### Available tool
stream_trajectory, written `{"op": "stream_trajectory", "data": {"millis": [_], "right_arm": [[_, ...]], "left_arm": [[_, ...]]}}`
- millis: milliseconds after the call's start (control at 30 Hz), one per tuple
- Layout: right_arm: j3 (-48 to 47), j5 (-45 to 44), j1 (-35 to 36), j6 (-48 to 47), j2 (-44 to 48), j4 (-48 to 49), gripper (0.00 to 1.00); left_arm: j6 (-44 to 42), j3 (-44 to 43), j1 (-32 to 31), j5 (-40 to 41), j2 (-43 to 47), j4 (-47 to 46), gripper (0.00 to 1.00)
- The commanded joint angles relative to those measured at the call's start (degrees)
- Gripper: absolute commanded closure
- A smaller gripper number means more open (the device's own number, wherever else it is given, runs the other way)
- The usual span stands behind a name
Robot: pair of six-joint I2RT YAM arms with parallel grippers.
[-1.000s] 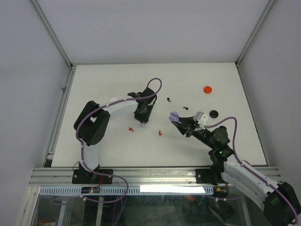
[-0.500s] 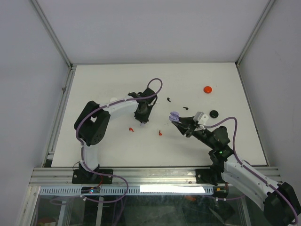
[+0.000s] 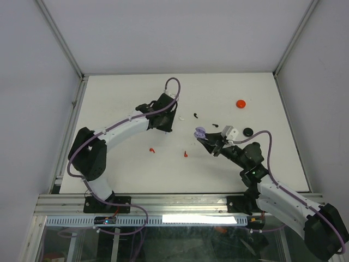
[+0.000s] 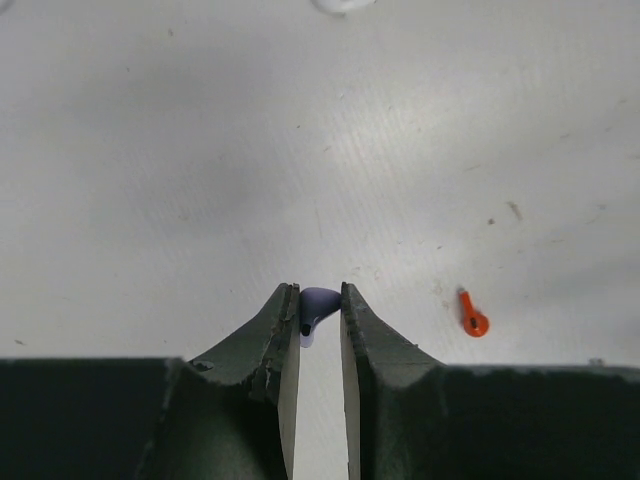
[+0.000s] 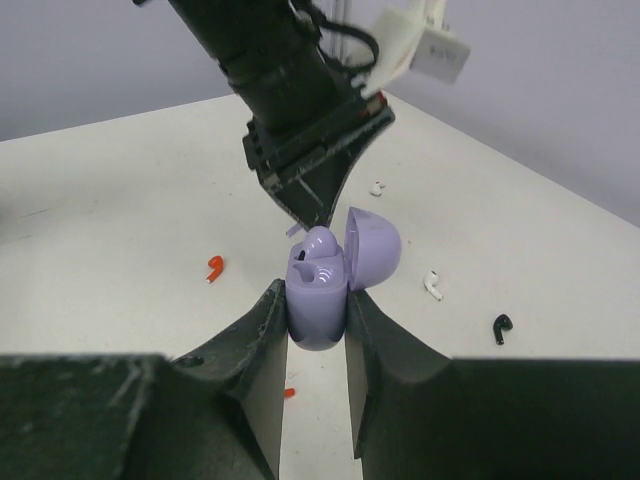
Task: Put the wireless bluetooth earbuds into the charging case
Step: Pick up the earbud from the center of the board, then place the earbud in the charging case.
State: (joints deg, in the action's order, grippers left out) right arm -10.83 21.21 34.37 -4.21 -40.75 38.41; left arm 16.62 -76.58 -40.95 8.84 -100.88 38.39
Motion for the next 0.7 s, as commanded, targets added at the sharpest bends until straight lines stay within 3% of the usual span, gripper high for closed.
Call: {"op": "stream_trajectory", "data": {"millis": [0,333,667], "right_arm": [[-3.16,-1.11,0.17,-0.14,-2.58,7.22,1.00],[-2.97,-2.79,0.19,1.66,-7.93,18.07,1.00],[-2.61,-2.66,0.22,4.21,-10.55,28.72,1.00]], "left_arm": [[0.53,0.95,-1.78,2.13,9.18,-7.74,0.87],[1.32,7.33,-4.67,0.26,26.59,-20.76,0.87],[3.65,11.10,-8.82,-8.83,33.02,-33.40,0.88]]}}
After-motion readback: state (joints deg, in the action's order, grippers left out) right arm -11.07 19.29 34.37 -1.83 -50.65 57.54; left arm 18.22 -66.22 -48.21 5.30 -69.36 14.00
